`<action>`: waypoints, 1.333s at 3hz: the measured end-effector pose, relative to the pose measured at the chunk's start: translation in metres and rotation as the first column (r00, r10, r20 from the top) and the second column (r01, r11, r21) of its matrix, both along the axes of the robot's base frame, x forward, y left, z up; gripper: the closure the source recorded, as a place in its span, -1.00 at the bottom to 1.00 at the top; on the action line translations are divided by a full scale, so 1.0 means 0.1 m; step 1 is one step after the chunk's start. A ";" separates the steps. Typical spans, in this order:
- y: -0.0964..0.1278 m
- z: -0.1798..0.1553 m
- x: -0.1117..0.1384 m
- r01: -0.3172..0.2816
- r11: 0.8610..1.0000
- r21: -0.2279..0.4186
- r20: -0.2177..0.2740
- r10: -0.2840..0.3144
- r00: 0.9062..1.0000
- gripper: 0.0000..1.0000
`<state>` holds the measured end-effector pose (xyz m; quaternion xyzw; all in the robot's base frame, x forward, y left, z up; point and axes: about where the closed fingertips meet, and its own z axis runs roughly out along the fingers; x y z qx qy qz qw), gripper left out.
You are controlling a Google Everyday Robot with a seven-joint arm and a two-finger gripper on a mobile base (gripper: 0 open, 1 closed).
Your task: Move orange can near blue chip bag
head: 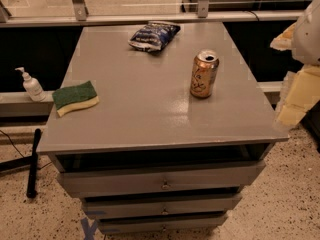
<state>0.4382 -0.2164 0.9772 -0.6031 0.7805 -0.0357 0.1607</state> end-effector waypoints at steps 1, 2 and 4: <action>0.00 0.01 0.01 -0.001 1.000 0.006 0.011 0.001 1.000 -1.00; -0.03 -0.08 0.15 0.009 0.997 0.078 0.041 -0.013 0.999 -1.00; -0.02 -0.35 0.90 0.008 0.942 0.335 0.185 -0.074 0.980 -1.00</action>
Offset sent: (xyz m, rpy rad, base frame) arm 0.0476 -0.0137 -0.0326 0.2405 -0.0937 -0.0379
